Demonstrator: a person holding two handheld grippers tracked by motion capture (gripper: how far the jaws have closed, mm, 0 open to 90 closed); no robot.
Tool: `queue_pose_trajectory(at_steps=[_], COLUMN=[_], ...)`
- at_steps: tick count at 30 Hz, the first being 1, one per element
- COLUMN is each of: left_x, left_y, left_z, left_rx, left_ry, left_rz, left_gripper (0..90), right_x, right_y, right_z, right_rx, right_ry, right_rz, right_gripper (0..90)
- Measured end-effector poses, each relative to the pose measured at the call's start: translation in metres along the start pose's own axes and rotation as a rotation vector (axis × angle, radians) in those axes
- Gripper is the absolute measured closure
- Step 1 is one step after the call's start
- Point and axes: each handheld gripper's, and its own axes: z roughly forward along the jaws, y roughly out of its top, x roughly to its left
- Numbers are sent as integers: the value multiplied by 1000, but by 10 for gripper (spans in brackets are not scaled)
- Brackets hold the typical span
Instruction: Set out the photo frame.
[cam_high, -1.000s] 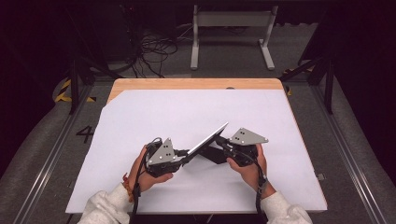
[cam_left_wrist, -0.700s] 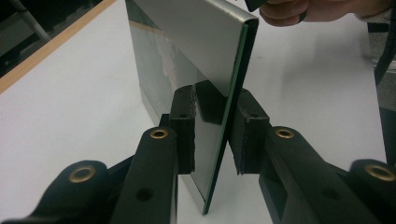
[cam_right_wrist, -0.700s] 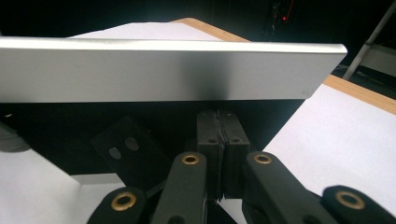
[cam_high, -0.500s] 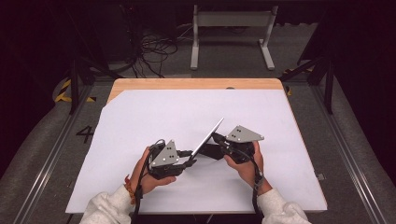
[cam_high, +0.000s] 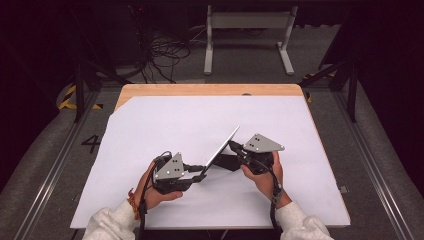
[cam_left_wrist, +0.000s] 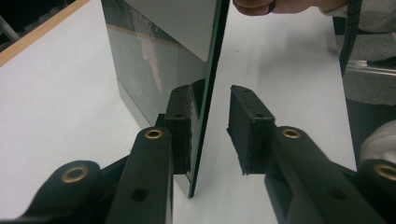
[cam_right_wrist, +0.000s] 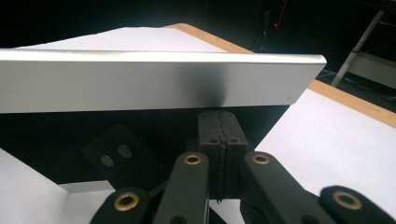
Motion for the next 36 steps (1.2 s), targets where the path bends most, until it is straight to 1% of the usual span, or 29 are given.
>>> queue_pose_trajectory(at_steps=[3, 6, 8, 10, 14, 19, 22, 25, 28, 32, 33, 35, 36], left_x=[-1, -2, -2, -4, -9, -14, -15, -15, -15, -15, -15, -16, -16], left_y=[1, 2, 3, 4, 7, 10, 12, 14, 14, 13, 13, 12, 11], left_z=[0, 2, 5, 7, 11, 15, 18, 22, 23, 23, 23, 21, 19], left_rx=[-13, -2, 1, 2, 6, 1, -3, -1, -3, 3, 6, 14, 17], left_ry=[-8, 0, -3, -11, -10, -18, -27, -32, -32, -37, -31, -23, -21], left_rz=[-3, 4, 2, 11, 28, 31, 34, 38, 33, 39, 44, 58, 59], left_gripper=[760, 770, 771, 775, 770, 766, 760, 754, 752, 751, 751, 755, 756], right_x=[-2, -1, -1, -1, 1, 4, 4, 6, 5, 5, 6, 8, 9], right_y=[-1, 0, 0, 0, 0, -1, 0, 0, 0, 0, 0, -1, -1], right_z=[1, 4, 4, 6, 8, 9, 10, 11, 12, 11, 11, 8, 6], right_rx=[-2, 3, 2, 2, 1, 9, 9, 5, 3, 5, 4, -3, -6], right_ry=[10, 5, 4, 6, 6, 18, 19, 6, 8, 8, 3, -27, -42], right_rz=[7, 2, 0, 4, -6, -10, -15, -16, -16, -22, -26, -44, -52], right_gripper=[900, 900, 900, 900, 900, 900, 900, 900, 900, 900, 899, 898, 898])
